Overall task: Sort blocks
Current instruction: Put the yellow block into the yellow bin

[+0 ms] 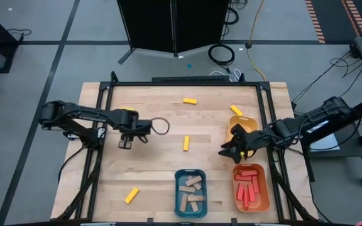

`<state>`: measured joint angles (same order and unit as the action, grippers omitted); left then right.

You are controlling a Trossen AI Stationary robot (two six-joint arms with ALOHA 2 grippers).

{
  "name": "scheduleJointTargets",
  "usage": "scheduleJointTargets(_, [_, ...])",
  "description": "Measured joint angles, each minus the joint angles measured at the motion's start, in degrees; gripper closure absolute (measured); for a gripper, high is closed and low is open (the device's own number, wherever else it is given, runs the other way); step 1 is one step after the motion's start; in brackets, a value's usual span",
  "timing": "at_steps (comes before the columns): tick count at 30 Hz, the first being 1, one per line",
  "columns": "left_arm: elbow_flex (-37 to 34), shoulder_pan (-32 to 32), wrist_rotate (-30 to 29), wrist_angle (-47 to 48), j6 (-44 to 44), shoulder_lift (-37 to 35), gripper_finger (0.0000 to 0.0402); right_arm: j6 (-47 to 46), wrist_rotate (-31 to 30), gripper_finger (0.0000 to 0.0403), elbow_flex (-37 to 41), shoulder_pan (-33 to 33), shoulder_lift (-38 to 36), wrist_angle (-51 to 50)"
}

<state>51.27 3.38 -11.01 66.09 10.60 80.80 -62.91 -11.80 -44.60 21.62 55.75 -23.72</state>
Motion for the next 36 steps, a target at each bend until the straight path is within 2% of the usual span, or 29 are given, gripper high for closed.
scheduleJointTargets(3, [-2.93,-0.14,-0.55,-1.02,5.84,0.14,0.0219,6.56,0.18,0.0204,0.0,-2.71,-0.37,-2.14])
scheduleJointTargets(8, [-4.13,-0.14,-3.1,-4.57,8.42,1.53,0.0219,20.06,0.22,0.0204,0.0,-6.93,-0.62,-2.24])
scheduleJointTargets(11, [-4.13,0.1,-2.58,-7.29,10.34,2.66,0.0219,29.18,1.79,0.0204,0.0,-9.9,-0.62,-2.01])
scheduleJointTargets(13, [-4.13,0.55,-0.21,-8.53,11.41,3.71,0.0219,34.11,3.88,0.0204,0.02,-12.49,-1.12,-0.47])
scheduleJointTargets(15, [-4.56,1.35,2.73,-9.07,12.43,4.98,0.0219,37.61,6.72,0.0204,0.02,-14.89,-1.8,2.01])
scheduleJointTargets(18, [-6.14,2.64,2.54,-9.09,12.34,7.09,0.0219,41.58,10.0,0.0204,0.02,-17.25,-2.32,4.38])
scheduleJointTargets(23, [-9.07,4.84,1.1,-12.39,12.1,7.86,0.0219,49.3,8.29,0.021,-0.02,-19.88,-1.71,3.49])
scheduleJointTargets(27, [-9.71,5.54,1.08,-13.05,12.21,7.79,0.0219,48.17,7.42,0.0249,0.0,-22.25,-1.13,-0.31])
scheduleJointTargets(33, [-9.84,5.57,1.34,-13.63,12.4,7.84,0.0222,43.67,7.65,0.0382,0.0,-23.17,-1.12,-5.6])
scheduleJointTargets(36, [-9.88,5.61,1.51,-13.8,12.89,7.86,0.0236,40.1,7.58,0.0393,0.0,-22.4,-1.12,-5.65])
